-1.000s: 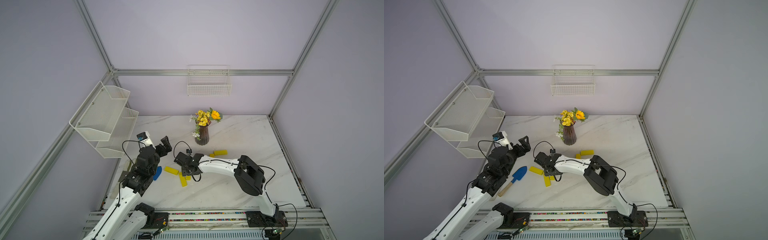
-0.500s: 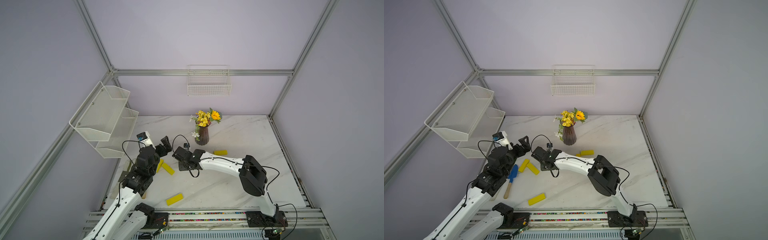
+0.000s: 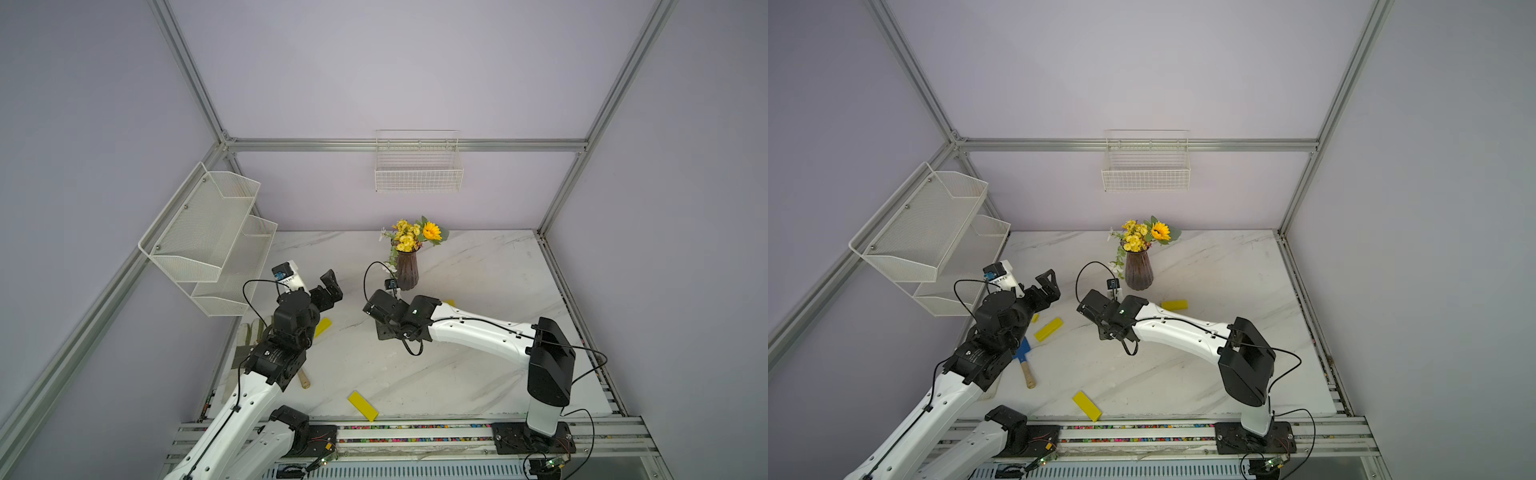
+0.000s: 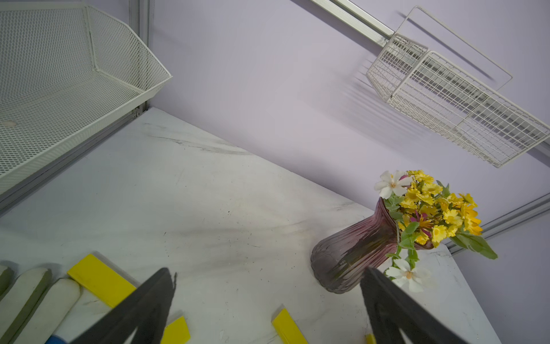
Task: Assemble the number 8 with building blocks
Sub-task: Pick up the building block from the center of the board.
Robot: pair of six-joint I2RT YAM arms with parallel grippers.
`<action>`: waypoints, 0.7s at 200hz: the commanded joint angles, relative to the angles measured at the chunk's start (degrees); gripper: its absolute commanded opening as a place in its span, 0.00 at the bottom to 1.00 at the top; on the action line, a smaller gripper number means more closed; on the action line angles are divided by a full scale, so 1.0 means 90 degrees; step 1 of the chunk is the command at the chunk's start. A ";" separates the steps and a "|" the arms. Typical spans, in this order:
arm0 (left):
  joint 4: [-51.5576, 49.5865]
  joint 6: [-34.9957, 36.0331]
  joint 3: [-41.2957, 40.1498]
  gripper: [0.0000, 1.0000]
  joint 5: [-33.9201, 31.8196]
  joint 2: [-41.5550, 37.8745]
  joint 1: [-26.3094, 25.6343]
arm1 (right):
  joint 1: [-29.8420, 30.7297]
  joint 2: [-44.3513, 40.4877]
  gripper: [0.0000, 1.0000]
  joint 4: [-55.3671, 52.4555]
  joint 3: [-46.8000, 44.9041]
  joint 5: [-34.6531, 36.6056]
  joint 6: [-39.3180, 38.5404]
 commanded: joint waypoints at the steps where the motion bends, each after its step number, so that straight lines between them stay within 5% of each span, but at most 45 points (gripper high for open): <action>1: 0.0329 0.0057 0.0248 1.00 0.0033 0.0227 -0.0006 | -0.0007 0.0082 0.65 0.0326 -0.0260 -0.0362 -0.0390; 140: 0.0461 -0.0322 0.0197 1.00 0.0560 0.0570 -0.0016 | -0.0180 -0.1135 0.66 0.1641 -0.1625 -0.2073 -0.0640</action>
